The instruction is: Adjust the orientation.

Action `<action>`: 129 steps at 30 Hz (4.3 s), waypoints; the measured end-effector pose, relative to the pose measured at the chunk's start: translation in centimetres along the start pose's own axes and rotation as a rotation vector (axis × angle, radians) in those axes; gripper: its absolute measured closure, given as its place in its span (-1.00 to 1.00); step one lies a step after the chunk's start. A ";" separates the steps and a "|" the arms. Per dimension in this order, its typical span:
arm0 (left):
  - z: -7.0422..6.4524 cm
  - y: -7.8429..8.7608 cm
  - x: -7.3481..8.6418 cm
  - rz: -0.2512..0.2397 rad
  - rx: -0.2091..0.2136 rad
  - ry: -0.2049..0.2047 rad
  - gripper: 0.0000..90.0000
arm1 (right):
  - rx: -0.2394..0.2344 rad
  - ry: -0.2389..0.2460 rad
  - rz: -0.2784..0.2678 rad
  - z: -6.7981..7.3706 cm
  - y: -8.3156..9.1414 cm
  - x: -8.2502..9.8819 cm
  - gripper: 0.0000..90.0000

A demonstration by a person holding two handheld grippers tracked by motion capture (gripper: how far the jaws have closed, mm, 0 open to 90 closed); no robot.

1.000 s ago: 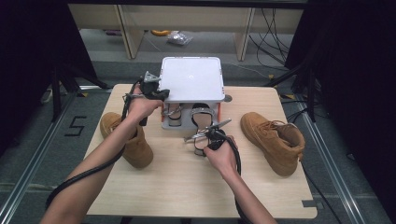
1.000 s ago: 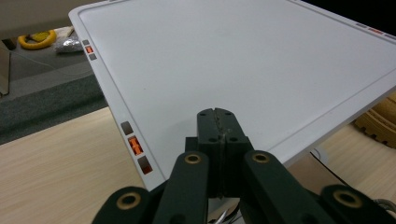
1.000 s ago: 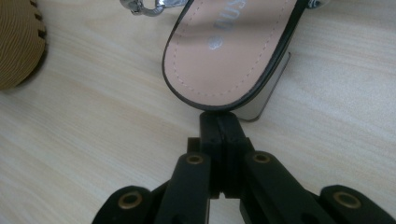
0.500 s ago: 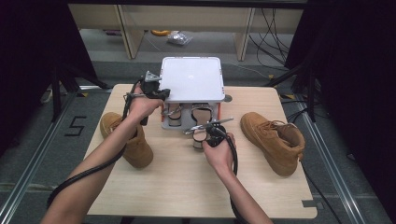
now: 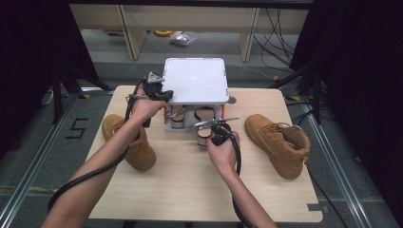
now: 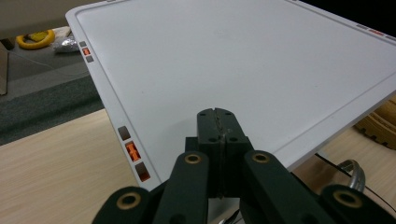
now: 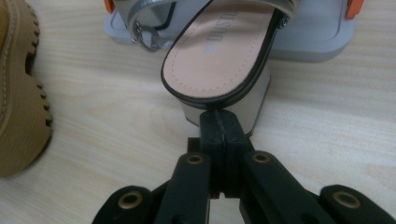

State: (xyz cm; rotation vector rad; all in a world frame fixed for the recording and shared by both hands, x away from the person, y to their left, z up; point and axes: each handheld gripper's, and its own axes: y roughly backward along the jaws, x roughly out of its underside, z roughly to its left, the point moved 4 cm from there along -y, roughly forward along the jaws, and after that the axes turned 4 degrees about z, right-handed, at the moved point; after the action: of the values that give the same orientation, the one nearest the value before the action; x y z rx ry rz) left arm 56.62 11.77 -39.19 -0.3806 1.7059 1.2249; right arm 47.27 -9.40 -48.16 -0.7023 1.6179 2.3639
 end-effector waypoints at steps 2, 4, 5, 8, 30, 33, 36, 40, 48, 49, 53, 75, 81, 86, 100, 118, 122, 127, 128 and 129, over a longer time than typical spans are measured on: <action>0.0 0.0 0.0 -0.001 0.001 0.003 0.99 | 0.049 -0.003 -0.005 0.0 -0.1 -0.1 1.00; 0.0 0.0 0.0 0.002 0.001 0.002 0.99 | 0.053 0.002 0.002 0.0 -0.1 -0.2 1.00; 0.0 0.0 0.0 0.004 0.000 0.002 0.99 | 0.046 0.000 -0.003 0.0 -0.1 -0.2 1.00; -0.1 -0.1 -0.1 -0.001 0.002 0.001 0.99 | 0.049 -0.001 -0.011 0.1 -0.1 -0.4 1.00; -0.1 -0.1 -0.1 -0.001 0.001 -0.003 0.99 | 0.064 -0.002 -0.051 0.3 -0.4 -1.9 1.00; -0.1 -0.1 -0.1 -0.001 -0.001 -0.005 0.99 | 0.074 -0.002 -0.057 0.2 -0.6 -2.2 1.00; -0.1 -0.1 -0.1 -0.001 0.000 -0.005 0.99 | 0.085 0.006 -0.068 0.0 -0.7 -2.6 1.00; -0.1 -0.1 -0.1 0.002 -0.001 -0.007 0.99 | 0.073 0.013 -0.089 0.0 -0.7 -3.0 1.00; -0.1 -0.1 -0.1 -0.001 0.000 -0.005 0.99 | 0.101 0.012 -0.120 -0.2 -1.0 -3.7 1.00; -0.1 -0.1 -0.1 0.000 0.000 -0.005 0.99 | 0.110 0.018 -0.129 -0.3 -1.1 -3.9 1.00; -0.1 -0.1 -0.1 0.000 0.002 -0.004 0.99 | 0.122 0.026 -0.133 -0.6 -1.4 -4.0 1.00; -0.1 -0.1 -0.1 0.000 0.003 -0.004 0.99 | 0.191 0.047 -0.186 -1.4 -3.8 -5.2 0.97; -0.1 -0.1 -0.1 0.001 0.001 -0.005 0.99 | 0.186 0.028 -0.187 -1.5 -3.9 -5.4 0.96; -0.1 -0.1 -0.1 0.001 0.001 -0.005 0.99 | 0.197 0.061 -0.188 -1.8 -4.2 -5.4 0.95; -0.1 -0.1 -0.1 -0.002 0.001 -0.004 0.99 | 0.212 0.050 -0.167 -2.2 -4.7 -5.2 0.92; 0.1 0.3 -0.2 0.022 0.008 0.016 0.83 | 0.187 0.096 -0.173 -2.2 -1.2 -3.8 0.27; -0.2 2.0 -0.3 -0.005 0.026 0.020 0.62 | 0.165 0.113 -0.157 -2.8 0.3 -2.7 0.18; 0.0 3.9 0.4 -0.005 0.031 0.023 0.44 | 0.149 0.114 -0.152 -3.3 1.4 -1.6 0.12; 0.4 5.0 0.8 -0.013 0.031 0.034 0.37 | 0.143 0.112 -0.148 -3.5 1.9 -1.1 0.09; 0.6 5.4 1.0 -0.021 0.029 0.042 0.33 | 0.137 0.086 -0.136 -3.4 2.3 -0.8 0.07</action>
State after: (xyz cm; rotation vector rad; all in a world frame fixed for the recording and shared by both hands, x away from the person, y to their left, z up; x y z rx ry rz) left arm 52.64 14.99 -37.03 -0.4085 1.7495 1.1828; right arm 47.97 -13.32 -46.89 -0.8669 1.6897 2.1334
